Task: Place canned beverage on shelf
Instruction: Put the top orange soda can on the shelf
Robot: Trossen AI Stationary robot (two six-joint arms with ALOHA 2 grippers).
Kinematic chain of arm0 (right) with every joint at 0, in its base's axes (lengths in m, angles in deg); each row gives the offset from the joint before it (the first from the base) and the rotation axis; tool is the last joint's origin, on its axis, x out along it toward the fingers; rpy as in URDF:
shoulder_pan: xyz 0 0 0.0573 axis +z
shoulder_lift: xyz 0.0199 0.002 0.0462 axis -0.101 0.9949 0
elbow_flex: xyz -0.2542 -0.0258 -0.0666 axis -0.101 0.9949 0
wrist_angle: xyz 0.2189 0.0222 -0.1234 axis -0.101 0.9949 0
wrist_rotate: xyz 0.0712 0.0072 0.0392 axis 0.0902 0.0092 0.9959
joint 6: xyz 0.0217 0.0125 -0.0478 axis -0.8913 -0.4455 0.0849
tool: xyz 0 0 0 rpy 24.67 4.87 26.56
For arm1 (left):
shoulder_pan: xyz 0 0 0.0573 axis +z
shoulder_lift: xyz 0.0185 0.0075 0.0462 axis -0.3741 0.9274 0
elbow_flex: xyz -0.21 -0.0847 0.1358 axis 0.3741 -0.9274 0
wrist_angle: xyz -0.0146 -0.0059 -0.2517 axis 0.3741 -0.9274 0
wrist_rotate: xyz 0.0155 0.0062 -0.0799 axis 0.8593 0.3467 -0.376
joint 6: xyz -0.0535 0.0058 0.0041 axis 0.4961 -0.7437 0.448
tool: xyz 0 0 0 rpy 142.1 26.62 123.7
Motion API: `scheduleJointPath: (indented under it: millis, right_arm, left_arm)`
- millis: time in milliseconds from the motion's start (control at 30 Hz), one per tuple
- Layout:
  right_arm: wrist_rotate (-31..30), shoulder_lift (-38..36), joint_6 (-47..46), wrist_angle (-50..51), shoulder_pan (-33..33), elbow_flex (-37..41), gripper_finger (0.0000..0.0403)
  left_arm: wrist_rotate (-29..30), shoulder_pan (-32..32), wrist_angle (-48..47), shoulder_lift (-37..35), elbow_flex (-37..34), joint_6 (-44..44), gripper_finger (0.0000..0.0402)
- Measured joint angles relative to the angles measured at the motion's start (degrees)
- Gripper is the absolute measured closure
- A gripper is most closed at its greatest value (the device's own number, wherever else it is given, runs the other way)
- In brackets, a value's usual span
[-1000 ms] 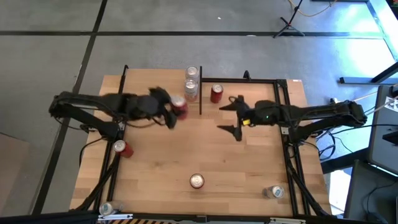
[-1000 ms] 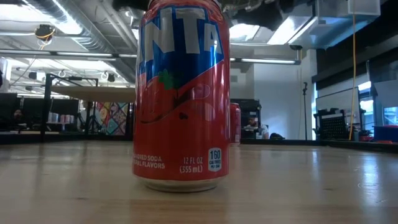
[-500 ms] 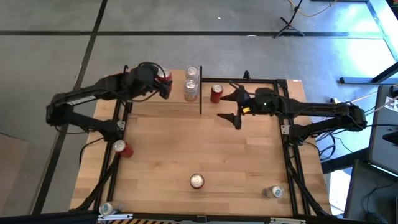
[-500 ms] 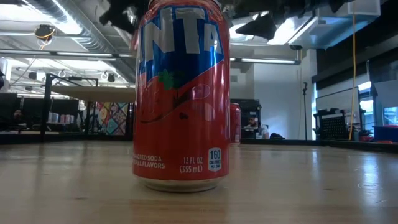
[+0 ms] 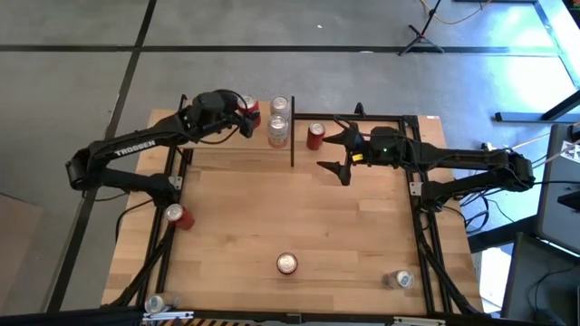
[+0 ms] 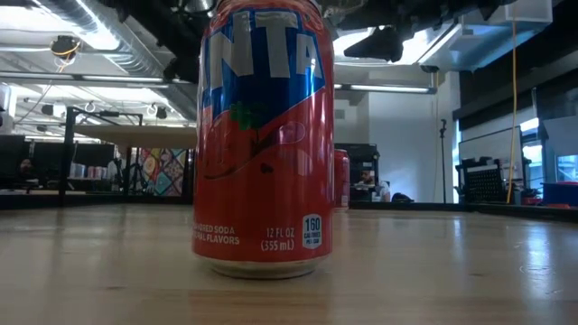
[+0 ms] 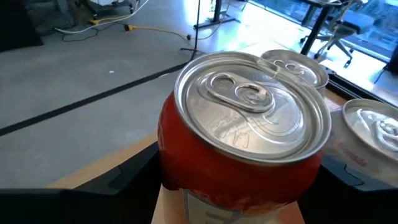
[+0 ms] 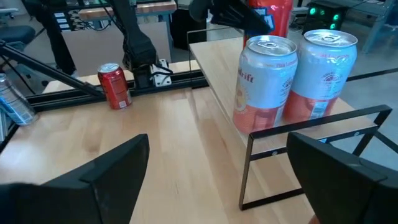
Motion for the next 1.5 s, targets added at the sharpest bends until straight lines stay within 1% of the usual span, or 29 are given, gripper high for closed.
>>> scheduleJointPath:
  millis: [100,133,433,633,900,1067,1267,1367,1433,1500]
  right_arm:
    - [0.0,0.0,0.0,0.0,0.0,0.0,0.0036]
    - [0.0,0.0,0.0,0.1,0.0,0.0,0.0036]
    - [0.0,0.0,-0.1,3.5,0.1,0.0,0.0036]
    - [0.0,0.0,-0.1,3.5,0.1,0.0,0.0036]
    - [0.0,0.0,-0.1,3.6,0.1,0.0,0.0036]
    - [0.0,0.0,-0.1,3.8,0.1,0.0,0.0036]
    - [0.0,0.0,-0.1,3.8,0.1,0.0,0.0036]
    - [0.0,0.0,-0.1,3.8,0.1,0.0,0.0036]
    - [0.0,0.0,-0.1,3.8,0.1,0.0,0.0036]
    - [0.0,0.0,-0.1,3.8,0.1,0.0,0.0036]
  left_arm:
    - [-2.3,1.7,5.4,1.7,-1.7,0.0,0.0126]
    - [-2.6,1.9,5.8,2.5,-1.7,0.0,0.0126]
    - [-4.2,2.0,5.8,5.4,-1.9,-0.4,0.0123]
    - [-4.2,1.9,6.2,6.5,-1.9,0.0,0.0118]
    - [-4.1,0.3,6.3,7.2,-1.8,0.1,0.0114]
    - [-4.2,-0.7,6.2,7.2,-1.8,0.0,0.0092]
    - [-4.3,-1.2,6.1,7.1,-1.8,-0.4,0.0039]
    - [-4.3,-1.1,5.4,5.7,-1.4,-0.4,0.002]
    - [-4.2,-1.1,3.9,4.7,0.2,-0.5,0.0013]
    - [-4.3,-1.0,-0.3,3.2,2.1,-2.0,0.0011]
